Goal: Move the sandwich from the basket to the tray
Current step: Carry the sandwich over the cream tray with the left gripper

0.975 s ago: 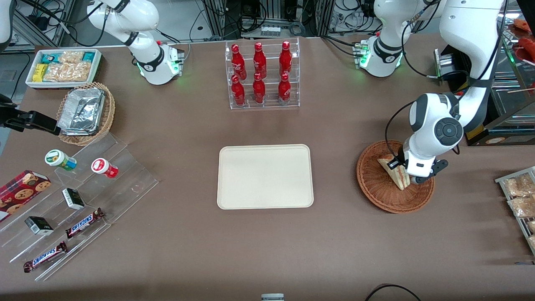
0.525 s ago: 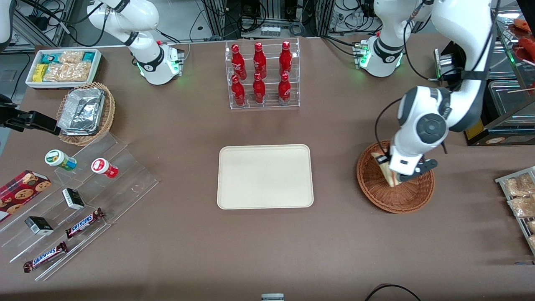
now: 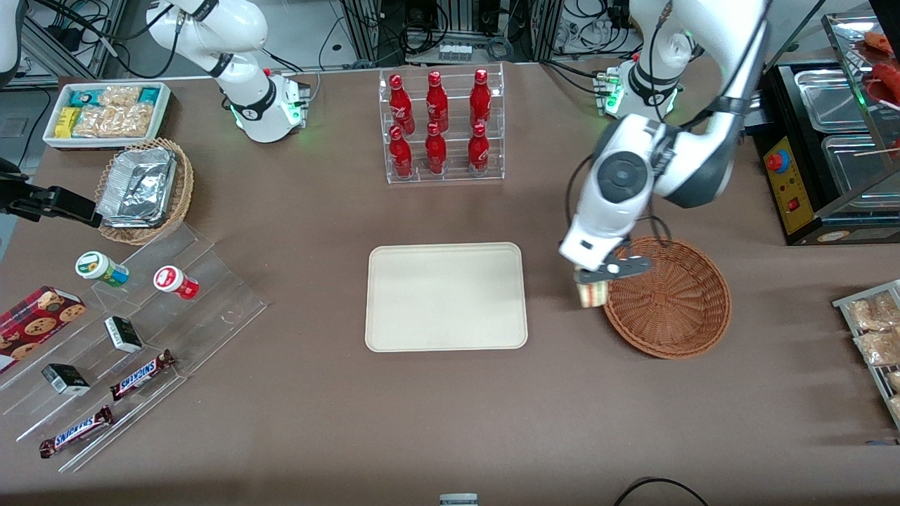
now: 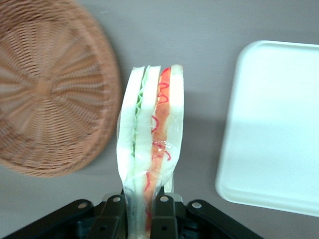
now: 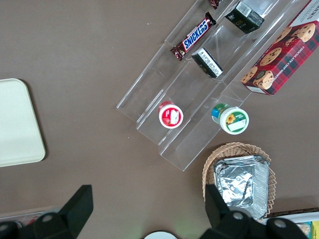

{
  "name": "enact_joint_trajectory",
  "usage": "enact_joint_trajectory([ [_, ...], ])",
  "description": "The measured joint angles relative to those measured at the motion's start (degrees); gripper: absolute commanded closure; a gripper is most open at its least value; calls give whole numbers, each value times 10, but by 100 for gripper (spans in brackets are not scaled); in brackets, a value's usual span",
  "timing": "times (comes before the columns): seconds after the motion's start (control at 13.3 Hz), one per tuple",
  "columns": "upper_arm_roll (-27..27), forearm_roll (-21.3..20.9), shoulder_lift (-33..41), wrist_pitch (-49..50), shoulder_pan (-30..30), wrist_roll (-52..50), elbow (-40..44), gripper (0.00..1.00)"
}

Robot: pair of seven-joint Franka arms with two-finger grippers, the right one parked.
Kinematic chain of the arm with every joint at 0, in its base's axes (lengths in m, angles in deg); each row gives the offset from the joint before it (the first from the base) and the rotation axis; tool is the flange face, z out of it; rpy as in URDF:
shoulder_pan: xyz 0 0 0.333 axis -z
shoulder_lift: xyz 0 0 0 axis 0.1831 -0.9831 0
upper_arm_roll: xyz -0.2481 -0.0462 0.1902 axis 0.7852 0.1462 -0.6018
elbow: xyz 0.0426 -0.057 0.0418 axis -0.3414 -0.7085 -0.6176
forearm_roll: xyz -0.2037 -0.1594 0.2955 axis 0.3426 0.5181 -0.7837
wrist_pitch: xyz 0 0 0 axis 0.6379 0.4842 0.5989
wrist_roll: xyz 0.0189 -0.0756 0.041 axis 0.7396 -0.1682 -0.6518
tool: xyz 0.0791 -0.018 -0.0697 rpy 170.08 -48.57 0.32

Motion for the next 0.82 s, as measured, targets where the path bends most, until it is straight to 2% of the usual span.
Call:
enact_joint_trajectory([
  [0.22, 1, 23, -94, 11, 55, -10, 115, 100],
  [0.45, 1, 46, -190, 15, 84, -10, 225, 100],
  [0.82, 7, 62, -272, 26, 110, -10, 316, 100],
])
